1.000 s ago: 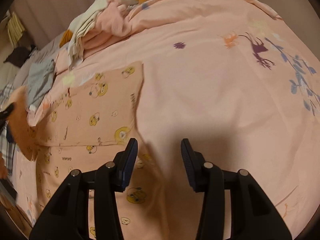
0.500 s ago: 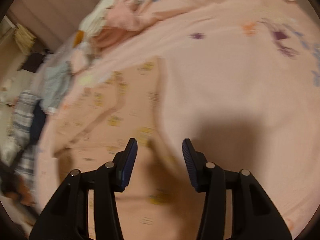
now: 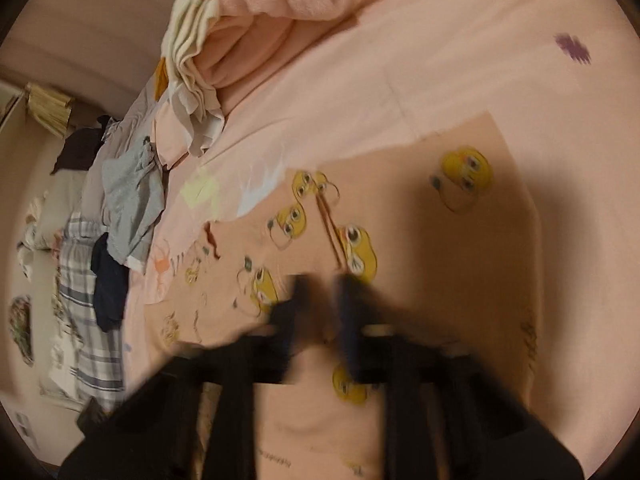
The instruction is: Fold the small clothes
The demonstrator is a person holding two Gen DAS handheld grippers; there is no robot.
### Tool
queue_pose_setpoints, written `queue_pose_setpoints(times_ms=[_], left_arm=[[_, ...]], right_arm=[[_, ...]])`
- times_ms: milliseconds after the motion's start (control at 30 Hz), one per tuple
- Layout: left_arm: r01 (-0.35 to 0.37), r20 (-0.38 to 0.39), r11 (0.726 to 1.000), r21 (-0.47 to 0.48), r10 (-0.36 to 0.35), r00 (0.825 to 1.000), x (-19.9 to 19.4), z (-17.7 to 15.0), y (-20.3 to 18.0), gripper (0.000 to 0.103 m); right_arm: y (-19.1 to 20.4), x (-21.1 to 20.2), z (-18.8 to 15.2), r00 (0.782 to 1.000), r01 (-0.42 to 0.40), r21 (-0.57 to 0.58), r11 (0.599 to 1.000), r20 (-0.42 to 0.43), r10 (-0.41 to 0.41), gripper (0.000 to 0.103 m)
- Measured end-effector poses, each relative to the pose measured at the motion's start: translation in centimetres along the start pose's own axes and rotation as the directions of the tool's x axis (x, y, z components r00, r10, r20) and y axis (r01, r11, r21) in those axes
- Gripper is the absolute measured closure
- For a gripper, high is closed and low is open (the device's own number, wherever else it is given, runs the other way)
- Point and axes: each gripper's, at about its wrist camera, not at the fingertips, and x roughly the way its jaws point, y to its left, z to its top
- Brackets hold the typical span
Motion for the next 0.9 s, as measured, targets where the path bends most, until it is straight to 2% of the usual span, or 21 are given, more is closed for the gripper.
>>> queue_pose_setpoints(times_ms=[67, 200, 267, 333, 367, 400, 467, 533, 600, 633, 667, 700, 767, 833, 900], left_arm=[[-0.073, 0.018, 0.997, 0.000, 0.073, 0.997, 0.4, 0.5, -0.9, 0.027], [-0.140, 0.023, 0.987, -0.075, 0.142, 0.990, 0.8, 0.8, -0.3, 0.027], [-0.176, 0.030, 0.982, -0.076, 0.178, 0.984, 0.5, 0.7, -0.5, 0.031], [-0.224, 0.060, 0.974, -0.023, 0.225, 0.973, 0.0, 0.3, -1.4, 0.039], [-0.256, 0.076, 0.967, 0.009, 0.255, 0.964, -0.2, 0.1, -2.0, 0.039], [-0.292, 0.090, 0.956, 0.037, 0.288, 0.953, -0.2, -0.1, -2.5, 0.039], [-0.333, 0.103, 0.941, 0.056, 0.326, 0.940, -0.3, -0.3, -3.0, 0.039], [-0.361, 0.106, 0.930, 0.068, 0.353, 0.930, -0.7, -0.6, -3.1, 0.039], [-0.388, 0.106, 0.918, 0.082, 0.379, 0.919, -1.3, -0.9, -2.9, 0.039], [-0.392, 0.099, 0.916, 0.084, 0.384, 0.918, -1.6, -0.9, -2.8, 0.039], [-0.389, 0.082, 0.917, 0.084, 0.383, 0.920, -1.9, -0.9, -2.5, 0.039], [-0.390, 0.055, 0.917, 0.082, 0.387, 0.920, -2.4, -0.9, -2.3, 0.039], [-0.428, 0.047, 0.901, 0.074, 0.425, 0.904, -4.2, -1.0, -2.0, 0.039], [-0.441, 0.157, 0.896, 0.045, 0.430, 0.889, -7.0, -0.9, -2.2, 0.039], [-0.411, 0.238, 0.911, 0.034, 0.392, 0.889, -9.0, -0.1, -2.8, 0.039]], right_arm=[[0.3, -0.9, 0.1, 0.998, -0.014, -0.034, 0.999, 0.053, 0.015, 0.098], [0.3, -5.0, 0.4, 0.978, -0.146, -0.046, 0.988, 0.141, 0.151, 0.098], [0.4, -7.9, 0.3, 0.969, -0.134, -0.079, 0.988, 0.196, 0.147, 0.098], [-0.1, -10.2, 0.2, 0.967, -0.115, -0.105, 0.988, 0.217, 0.135, 0.098], [-0.5, -10.9, 0.0, 0.966, -0.108, -0.110, 0.988, 0.225, 0.130, 0.098], [-1.1, -11.6, -0.3, 0.966, -0.077, -0.115, 0.990, 0.239, 0.103, 0.098], [-2.1, -11.1, -0.7, 0.970, 0.041, -0.117, 0.992, 0.242, -0.012, 0.098], [-4.2, -9.6, -1.5, 0.971, 0.153, -0.091, 0.984, 0.199, -0.133, 0.098], [-6.3, -8.9, -2.2, 0.966, 0.202, -0.051, 0.978, 0.177, -0.190, 0.096], [-7.3, -8.4, -2.5, 0.963, 0.230, -0.037, 0.973, 0.150, -0.222, 0.094], [-8.0, -8.0, -2.3, 0.962, 0.253, -0.030, 0.967, 0.115, -0.248, 0.097], [-8.2, -8.2, -2.2, 0.966, 0.246, -0.026, 0.969, 0.084, -0.243, 0.093], [-7.8, -9.9, -2.0, 0.973, 0.203, -0.024, 0.979, 0.119, -0.199, 0.091], [-6.0, -12.0, -2.0, 0.968, 0.156, -0.072, 0.985, 0.212, -0.137, 0.091], [-3.7, -13.0, -2.6, 0.962, 0.117, -0.135, 0.984, 0.260, -0.079, 0.091]])
